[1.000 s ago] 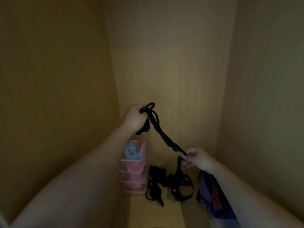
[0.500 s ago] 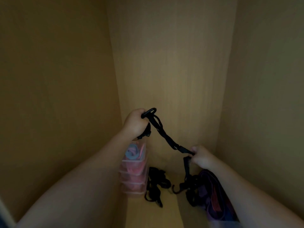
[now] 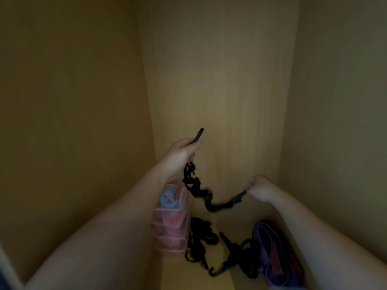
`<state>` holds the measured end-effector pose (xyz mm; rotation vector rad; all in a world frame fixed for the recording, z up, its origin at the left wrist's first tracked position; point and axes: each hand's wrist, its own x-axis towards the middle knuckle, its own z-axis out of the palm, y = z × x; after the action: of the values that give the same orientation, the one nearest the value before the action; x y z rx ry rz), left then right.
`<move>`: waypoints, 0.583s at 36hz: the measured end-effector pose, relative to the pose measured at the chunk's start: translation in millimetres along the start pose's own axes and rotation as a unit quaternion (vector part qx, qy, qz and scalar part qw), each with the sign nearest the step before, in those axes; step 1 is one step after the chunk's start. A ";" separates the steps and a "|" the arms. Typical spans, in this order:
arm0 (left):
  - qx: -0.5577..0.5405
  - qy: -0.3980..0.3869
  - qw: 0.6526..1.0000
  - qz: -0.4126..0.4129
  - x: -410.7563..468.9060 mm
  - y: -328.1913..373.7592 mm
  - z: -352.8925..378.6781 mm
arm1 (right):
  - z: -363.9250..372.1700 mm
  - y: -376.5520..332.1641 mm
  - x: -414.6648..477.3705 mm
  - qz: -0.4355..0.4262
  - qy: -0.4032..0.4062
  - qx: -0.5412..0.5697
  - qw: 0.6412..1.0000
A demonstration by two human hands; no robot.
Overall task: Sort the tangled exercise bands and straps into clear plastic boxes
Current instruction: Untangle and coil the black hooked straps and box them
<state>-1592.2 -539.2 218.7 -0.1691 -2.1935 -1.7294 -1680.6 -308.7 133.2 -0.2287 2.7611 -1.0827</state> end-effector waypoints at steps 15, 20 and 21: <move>-0.220 -0.024 0.975 0.011 -0.9 17.6 38.5 | 7.8 -86.8 -59.1 -0.251 -0.087 0.373 0.889; -0.228 0.036 0.973 0.005 5.2 14.2 21.5 | 4.3 -84.1 -53.9 -0.248 -0.047 0.407 0.878; -0.231 0.041 0.972 -0.001 5.8 13.5 18.7 | 2.8 -83.9 -52.9 -0.250 -0.045 0.396 0.883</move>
<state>-1597.1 -518.6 229.3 -0.2019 -1.7016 -2.1787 -1621.7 -360.7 193.7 -0.8557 1.9731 -2.1361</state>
